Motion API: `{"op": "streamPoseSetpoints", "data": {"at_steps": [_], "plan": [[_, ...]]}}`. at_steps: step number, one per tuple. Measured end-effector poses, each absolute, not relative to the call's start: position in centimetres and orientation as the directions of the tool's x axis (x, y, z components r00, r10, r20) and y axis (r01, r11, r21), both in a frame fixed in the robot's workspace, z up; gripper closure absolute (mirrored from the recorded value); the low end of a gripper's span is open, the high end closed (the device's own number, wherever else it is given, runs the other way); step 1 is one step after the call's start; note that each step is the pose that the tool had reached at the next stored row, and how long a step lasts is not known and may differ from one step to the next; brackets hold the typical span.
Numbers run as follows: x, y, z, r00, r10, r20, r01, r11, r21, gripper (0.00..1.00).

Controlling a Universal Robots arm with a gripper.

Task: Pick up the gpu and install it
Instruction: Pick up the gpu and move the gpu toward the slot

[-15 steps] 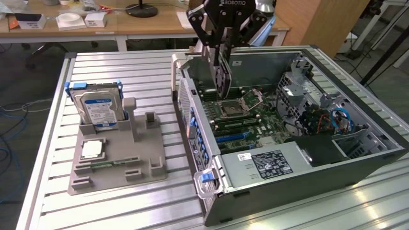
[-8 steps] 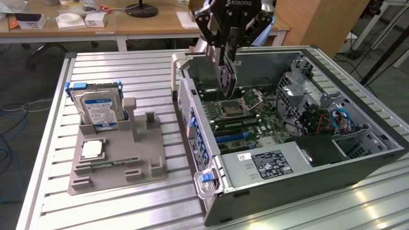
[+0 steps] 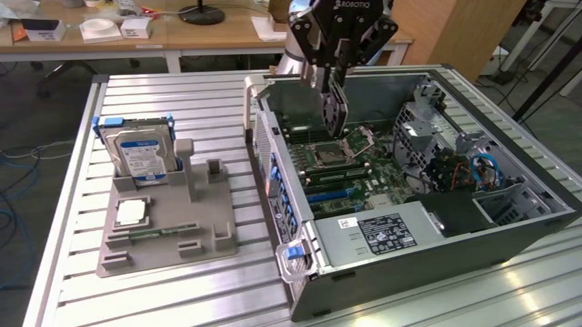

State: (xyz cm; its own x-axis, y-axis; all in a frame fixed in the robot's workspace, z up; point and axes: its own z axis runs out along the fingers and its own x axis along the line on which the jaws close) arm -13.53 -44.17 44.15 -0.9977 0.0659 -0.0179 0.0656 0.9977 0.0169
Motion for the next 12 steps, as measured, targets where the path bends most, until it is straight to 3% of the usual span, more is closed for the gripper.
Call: {"op": "streamPoseSetpoints", "data": {"at_steps": [12], "plan": [[-11.1,-44.2,44.1,-0.998,0.065,-0.018,0.064,0.998,0.017,0.74]]}}
